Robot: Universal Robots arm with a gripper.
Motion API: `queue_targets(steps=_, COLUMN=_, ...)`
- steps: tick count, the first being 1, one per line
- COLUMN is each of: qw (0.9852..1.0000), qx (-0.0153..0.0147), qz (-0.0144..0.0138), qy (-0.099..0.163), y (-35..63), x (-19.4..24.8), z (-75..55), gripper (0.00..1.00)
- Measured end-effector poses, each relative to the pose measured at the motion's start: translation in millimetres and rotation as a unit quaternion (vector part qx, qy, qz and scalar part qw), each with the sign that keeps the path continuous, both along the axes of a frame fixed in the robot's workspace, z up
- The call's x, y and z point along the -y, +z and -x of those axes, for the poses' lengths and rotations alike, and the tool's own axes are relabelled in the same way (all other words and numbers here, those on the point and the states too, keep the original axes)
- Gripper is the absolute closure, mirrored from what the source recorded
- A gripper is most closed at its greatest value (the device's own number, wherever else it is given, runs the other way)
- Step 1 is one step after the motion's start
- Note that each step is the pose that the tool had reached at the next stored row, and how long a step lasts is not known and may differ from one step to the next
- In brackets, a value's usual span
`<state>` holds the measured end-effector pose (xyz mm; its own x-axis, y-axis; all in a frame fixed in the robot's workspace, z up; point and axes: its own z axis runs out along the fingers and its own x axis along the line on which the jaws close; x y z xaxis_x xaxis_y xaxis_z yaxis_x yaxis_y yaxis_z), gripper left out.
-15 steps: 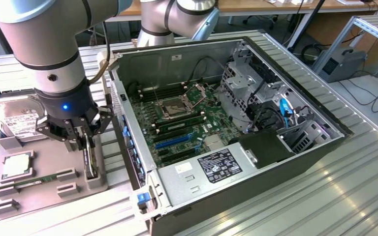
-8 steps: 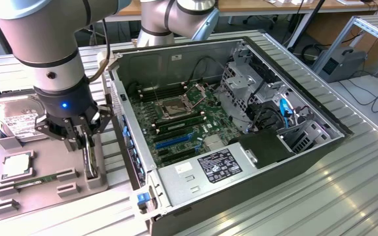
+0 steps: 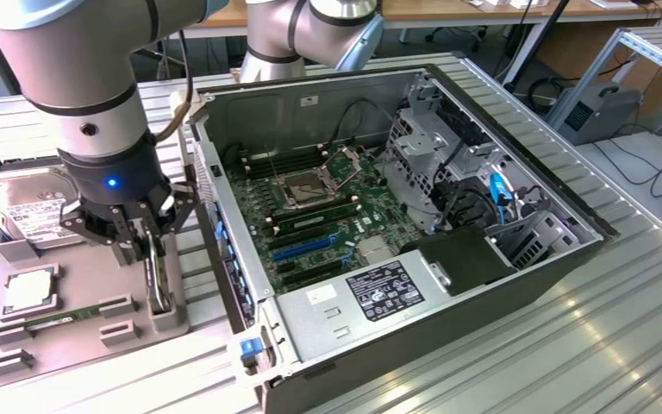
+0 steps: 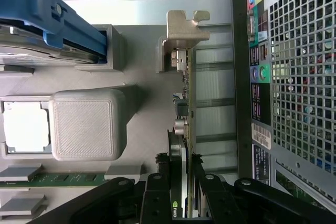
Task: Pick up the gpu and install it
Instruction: 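Pick up the gpu and move the gpu toward the slot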
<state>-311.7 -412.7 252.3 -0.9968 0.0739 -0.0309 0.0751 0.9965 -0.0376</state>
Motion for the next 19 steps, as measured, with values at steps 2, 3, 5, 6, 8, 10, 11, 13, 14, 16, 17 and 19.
queue_targets(steps=2, qw=1.0000, qx=0.0000, qz=0.0001, qy=0.000, y=0.6, x=0.0, z=0.0, gripper=0.73)
queue_targets(steps=3, qw=1.0000, qx=0.0000, qz=0.0001, qy=0.000, y=0.9, x=0.0, z=0.0, gripper=0.73)
queue_targets(steps=5, qw=1.0000, qx=0.0000, qz=0.0001, qy=0.000, y=1.6, x=0.0, z=0.0, gripper=0.73)
queue_targets(steps=6, qw=1.0000, qx=0.0000, qz=0.0001, qy=0.000, y=1.9, x=0.0, z=0.0, gripper=0.73)
queue_targets(steps=8, qw=1.0000, qx=0.0000, qz=0.0001, qy=0.000, y=2.5, x=0.0, z=0.0, gripper=0.73)
queue_targets(steps=10, qw=1.0000, qx=-0.0001, qz=0.0001, qy=0.000, y=3.4, x=0.0, z=0.0, gripper=0.73)
queue_targets(steps=11, qw=1.0000, qx=0.0000, qz=0.0001, qy=0.000, y=3.8, x=0.0, z=0.0, gripper=0.73)
queue_targets(steps=13, qw=1.0000, qx=0.0000, qz=0.0001, qy=0.000, y=4.7, x=0.0, z=0.0, gripper=0.73)
queue_targets(steps=14, qw=1.0000, qx=0.0000, qz=0.0000, qy=0.000, y=5.0, x=0.0, z=0.0, gripper=0.73)
queue_targets(steps=16, qw=1.0000, qx=0.0000, qz=0.0001, qy=0.000, y=5.9, x=0.0, z=0.0, gripper=0.73)
queue_targets(steps=17, qw=1.0000, qx=0.0000, qz=0.0001, qy=0.000, y=6.1, x=0.0, z=0.0, gripper=0.73)
queue_targets(steps=19, qw=1.0000, qx=0.0000, qz=0.0001, qy=0.000, y=6.4, x=0.0, z=0.0, gripper=0.73)
